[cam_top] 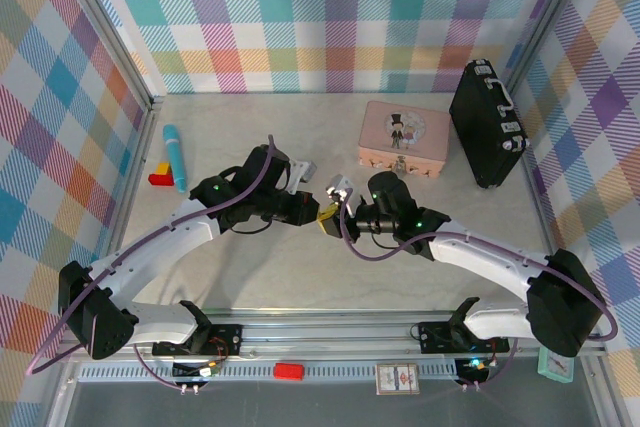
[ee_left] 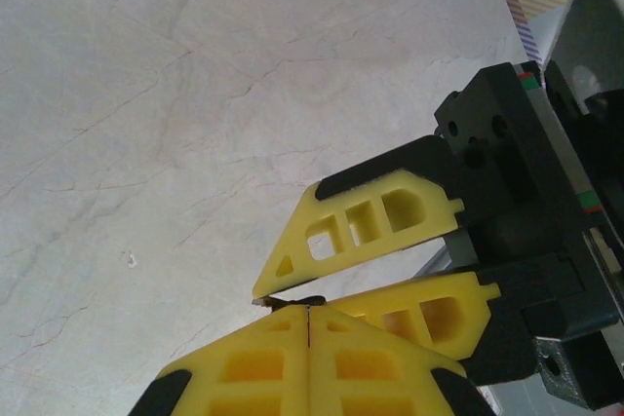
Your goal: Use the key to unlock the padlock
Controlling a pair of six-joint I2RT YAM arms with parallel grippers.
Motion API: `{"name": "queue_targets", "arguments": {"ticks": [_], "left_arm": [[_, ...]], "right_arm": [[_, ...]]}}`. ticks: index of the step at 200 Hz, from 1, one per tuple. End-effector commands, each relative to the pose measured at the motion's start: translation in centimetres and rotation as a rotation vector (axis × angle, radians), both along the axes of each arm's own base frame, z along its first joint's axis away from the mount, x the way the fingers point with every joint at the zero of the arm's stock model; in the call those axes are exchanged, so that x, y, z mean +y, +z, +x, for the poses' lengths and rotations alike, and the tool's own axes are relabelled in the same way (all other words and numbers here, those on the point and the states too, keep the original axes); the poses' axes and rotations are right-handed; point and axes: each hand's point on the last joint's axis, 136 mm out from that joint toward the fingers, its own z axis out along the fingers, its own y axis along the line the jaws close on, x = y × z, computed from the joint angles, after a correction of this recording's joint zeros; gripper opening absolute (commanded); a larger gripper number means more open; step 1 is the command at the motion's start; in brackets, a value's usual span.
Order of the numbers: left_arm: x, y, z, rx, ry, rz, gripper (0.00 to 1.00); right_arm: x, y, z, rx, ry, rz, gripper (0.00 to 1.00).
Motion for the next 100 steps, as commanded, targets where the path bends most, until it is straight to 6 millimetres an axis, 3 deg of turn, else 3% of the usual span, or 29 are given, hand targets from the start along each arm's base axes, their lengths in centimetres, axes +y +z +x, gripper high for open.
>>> {"name": "queue_targets", "arguments": {"ticks": [1, 13, 31, 48, 77, 100], "left_arm": [[-0.2, 1.2, -0.2, -0.014, -0.005, -0.021, 0.00], [0.0, 1.1, 0.0, -0.017, 0.010, -0.008, 0.00], [0.6, 1.5, 0.4, -0.047, 0.042, 0.000, 0.10], [1.5, 2.6, 0.9, -0.098, 0.094, -0.040, 0.32], [3.6, 5.4, 1.2, -0.204, 0.169, -0.145, 0.59], [4.7, 6.8, 0.7, -0.308, 0.169, -0.229, 0.63]], "right_arm": [[0.2, 1.9, -0.7, -0.032, 0.038, 0.064, 0.13], [0.3, 2.0, -0.8, -0.020, 0.039, 0.077, 0.11], [0.3, 2.8, -0.8, 0.007, 0.013, 0.132, 0.07], [0.4, 3.8, -0.8, 0.071, -0.024, 0.230, 0.06], [0.3, 4.4, 0.2, 0.176, -0.119, 0.318, 0.00], [-0.2, 5.4, 1.0, 0.239, -0.189, 0.416, 0.00]]}}
